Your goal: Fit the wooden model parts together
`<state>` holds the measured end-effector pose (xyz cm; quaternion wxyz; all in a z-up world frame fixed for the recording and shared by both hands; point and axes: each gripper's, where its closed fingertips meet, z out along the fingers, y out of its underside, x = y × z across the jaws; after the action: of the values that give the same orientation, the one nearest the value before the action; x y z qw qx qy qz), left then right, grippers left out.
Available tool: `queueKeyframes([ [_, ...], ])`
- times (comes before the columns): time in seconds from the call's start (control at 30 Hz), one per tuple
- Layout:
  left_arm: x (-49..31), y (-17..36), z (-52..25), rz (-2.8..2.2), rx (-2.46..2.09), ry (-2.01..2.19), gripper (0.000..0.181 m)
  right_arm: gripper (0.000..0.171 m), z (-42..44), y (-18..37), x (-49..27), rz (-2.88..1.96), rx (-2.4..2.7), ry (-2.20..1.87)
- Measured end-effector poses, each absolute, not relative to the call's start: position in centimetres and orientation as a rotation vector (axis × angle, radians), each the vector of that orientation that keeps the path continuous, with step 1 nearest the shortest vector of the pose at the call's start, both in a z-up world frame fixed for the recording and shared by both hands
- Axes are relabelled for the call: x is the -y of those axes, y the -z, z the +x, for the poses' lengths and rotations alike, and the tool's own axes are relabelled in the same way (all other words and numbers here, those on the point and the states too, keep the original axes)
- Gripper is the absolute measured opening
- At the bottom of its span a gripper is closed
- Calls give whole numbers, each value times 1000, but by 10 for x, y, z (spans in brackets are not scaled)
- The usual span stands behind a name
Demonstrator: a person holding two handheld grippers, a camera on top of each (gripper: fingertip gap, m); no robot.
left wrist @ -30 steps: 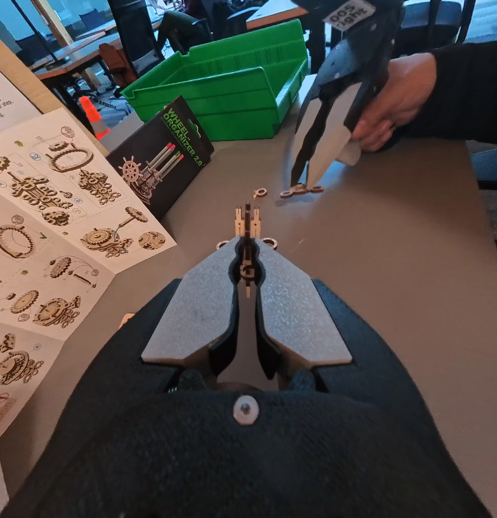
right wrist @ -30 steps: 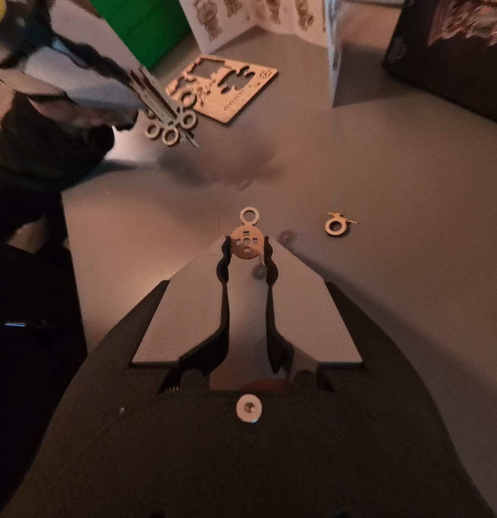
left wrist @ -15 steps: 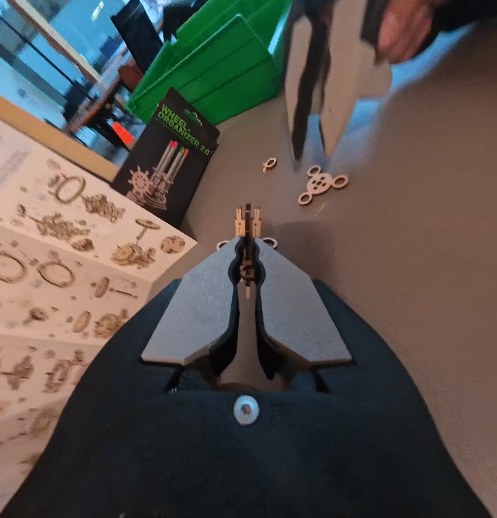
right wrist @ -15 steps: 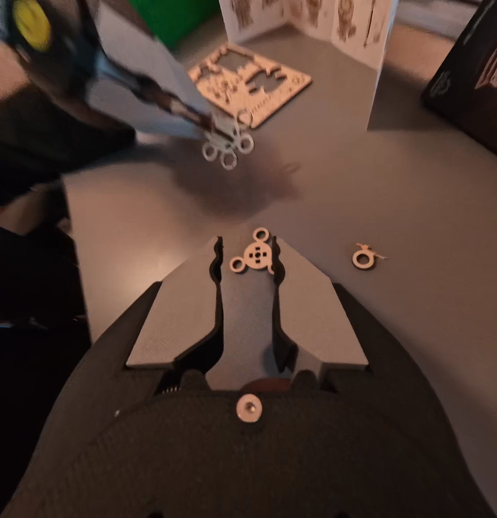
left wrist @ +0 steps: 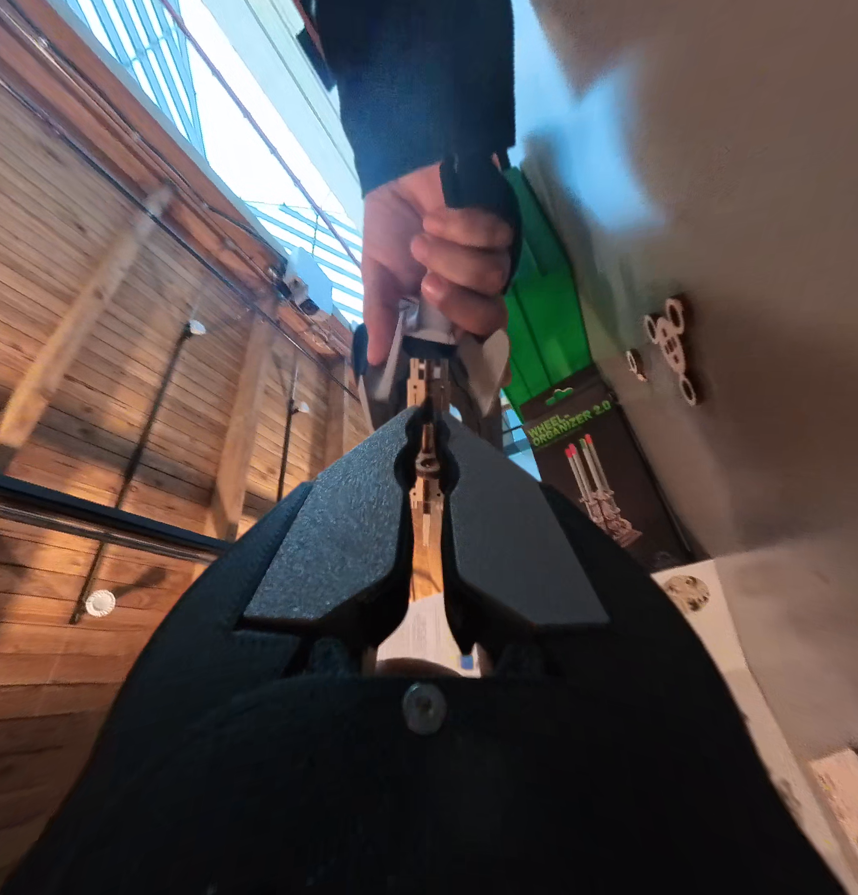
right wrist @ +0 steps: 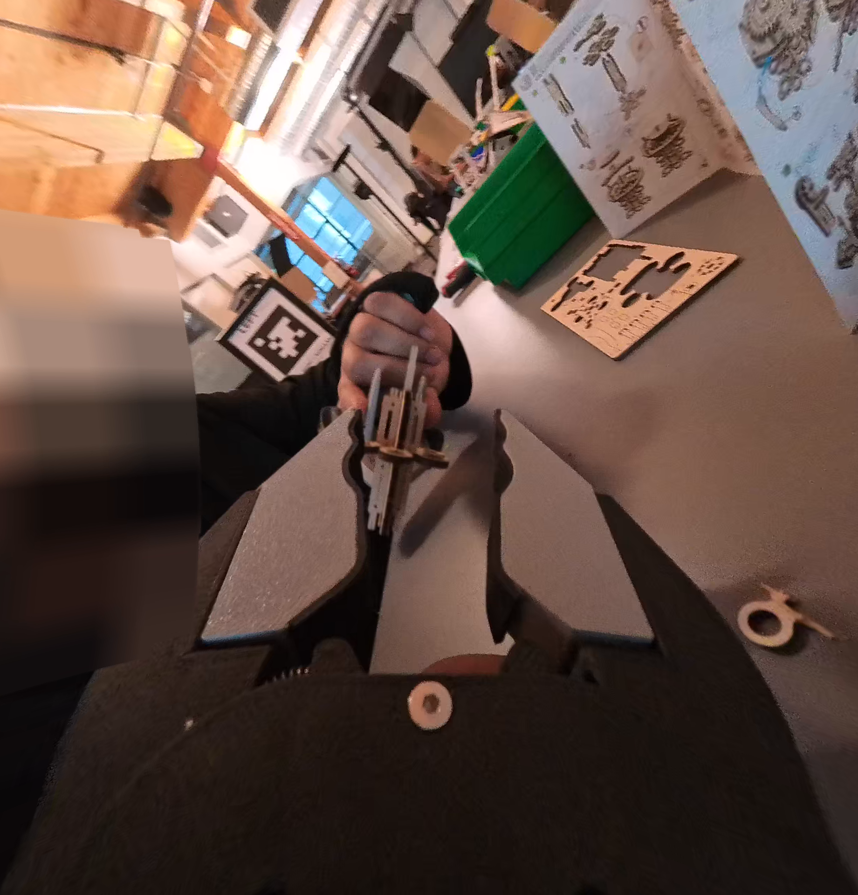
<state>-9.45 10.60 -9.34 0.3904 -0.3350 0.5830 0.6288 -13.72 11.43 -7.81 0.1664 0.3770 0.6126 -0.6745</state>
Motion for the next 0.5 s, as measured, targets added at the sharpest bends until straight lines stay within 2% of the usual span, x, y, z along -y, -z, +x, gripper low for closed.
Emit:
queueKeyframes([
  [0.07, -110, 98, -93, -836, -1538, -1576, 0, 48, -139, 72, -118, 1016, -1706, 1909],
  [0.17, -114, 106, -92, -815, -1625, -1548, 0, 33, -138, 75, -117, 947, -1768, 1851],
  [0.27, -116, 113, -94, -800, -1697, -1522, 0, 31, -126, 85, -106, 849, -1867, 1748],
  [0.33, -118, 117, -97, -794, -1736, -1521, 0, 25, -124, 95, -102, 838, -1935, 1705],
  [0.4, -119, 121, -100, -785, -1764, -1517, 0, 18, -125, 99, -102, 844, -1973, 1717],
  [0.5, -123, 120, -108, -808, -1741, -1553, 1, 16, -132, 96, -109, 864, -2002, 1805],
])
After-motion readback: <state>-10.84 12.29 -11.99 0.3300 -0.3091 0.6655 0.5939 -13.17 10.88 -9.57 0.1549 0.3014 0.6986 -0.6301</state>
